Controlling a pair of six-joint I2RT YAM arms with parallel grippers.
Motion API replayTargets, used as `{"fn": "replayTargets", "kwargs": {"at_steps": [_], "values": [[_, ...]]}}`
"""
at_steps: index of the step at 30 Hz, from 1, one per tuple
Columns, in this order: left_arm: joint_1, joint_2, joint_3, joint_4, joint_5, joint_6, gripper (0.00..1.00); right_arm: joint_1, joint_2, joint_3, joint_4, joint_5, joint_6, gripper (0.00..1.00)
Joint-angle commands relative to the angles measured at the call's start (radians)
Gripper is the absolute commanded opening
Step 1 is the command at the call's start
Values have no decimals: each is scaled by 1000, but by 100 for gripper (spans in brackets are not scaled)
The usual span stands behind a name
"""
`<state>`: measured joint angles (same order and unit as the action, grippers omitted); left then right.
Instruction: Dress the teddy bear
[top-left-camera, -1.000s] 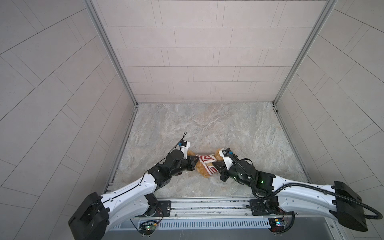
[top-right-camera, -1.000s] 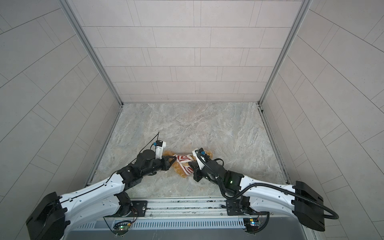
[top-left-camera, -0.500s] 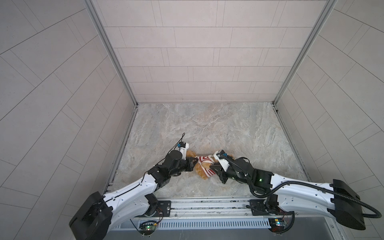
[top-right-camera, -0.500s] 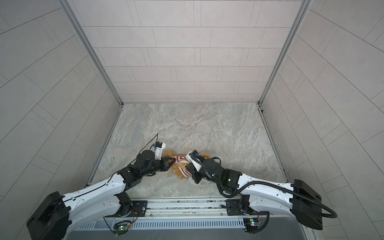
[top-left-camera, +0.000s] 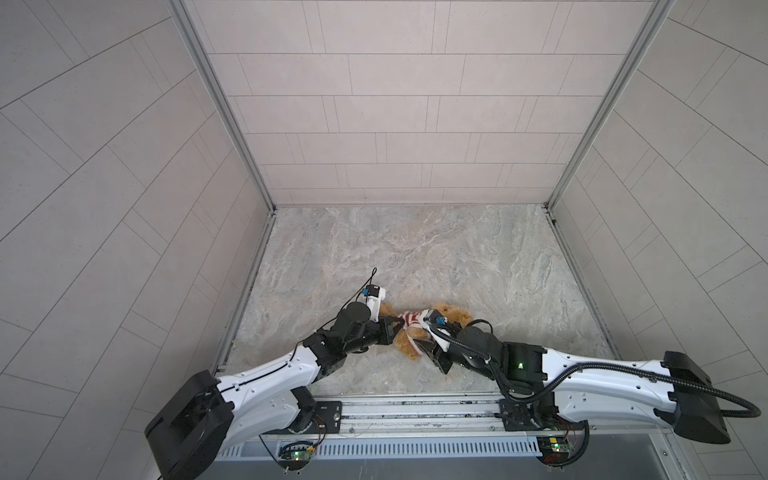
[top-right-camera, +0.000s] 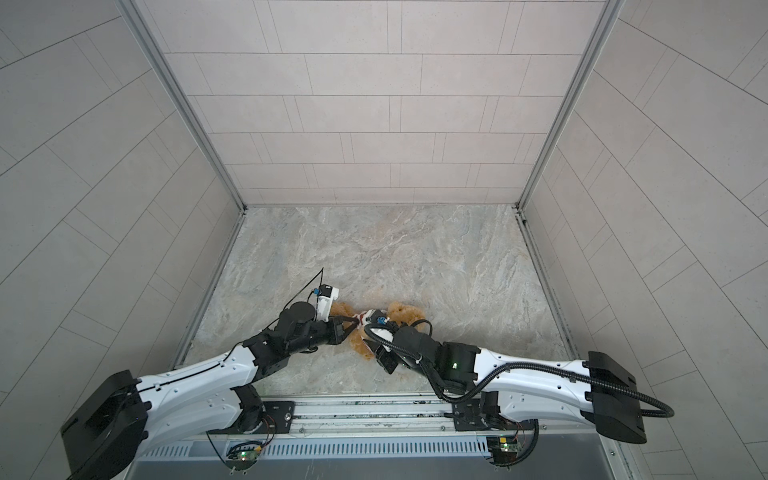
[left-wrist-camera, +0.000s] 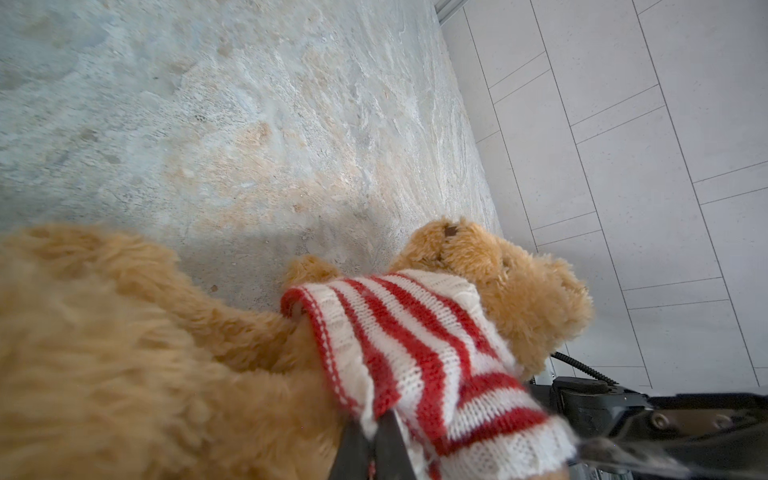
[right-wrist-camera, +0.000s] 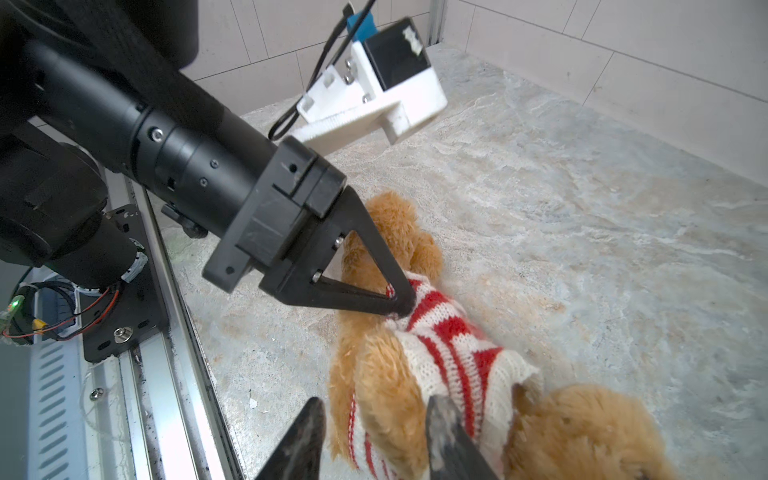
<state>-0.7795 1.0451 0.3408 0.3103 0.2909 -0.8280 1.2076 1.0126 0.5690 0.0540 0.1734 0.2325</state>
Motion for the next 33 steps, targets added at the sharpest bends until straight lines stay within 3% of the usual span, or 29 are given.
{"fn": "replayTargets", "kwargs": {"at_steps": [1, 18, 33], "values": [[-4, 11, 4, 43, 5, -14, 0, 4, 50, 44, -17, 62, -42, 44], [-5, -7, -7, 56, 7, -36, 0, 27, 149, 95, 17, -66, -74, 32], [-5, -20, -10, 55, 7, -43, 0, 29, 193, 124, -65, 61, -64, 29]]}}
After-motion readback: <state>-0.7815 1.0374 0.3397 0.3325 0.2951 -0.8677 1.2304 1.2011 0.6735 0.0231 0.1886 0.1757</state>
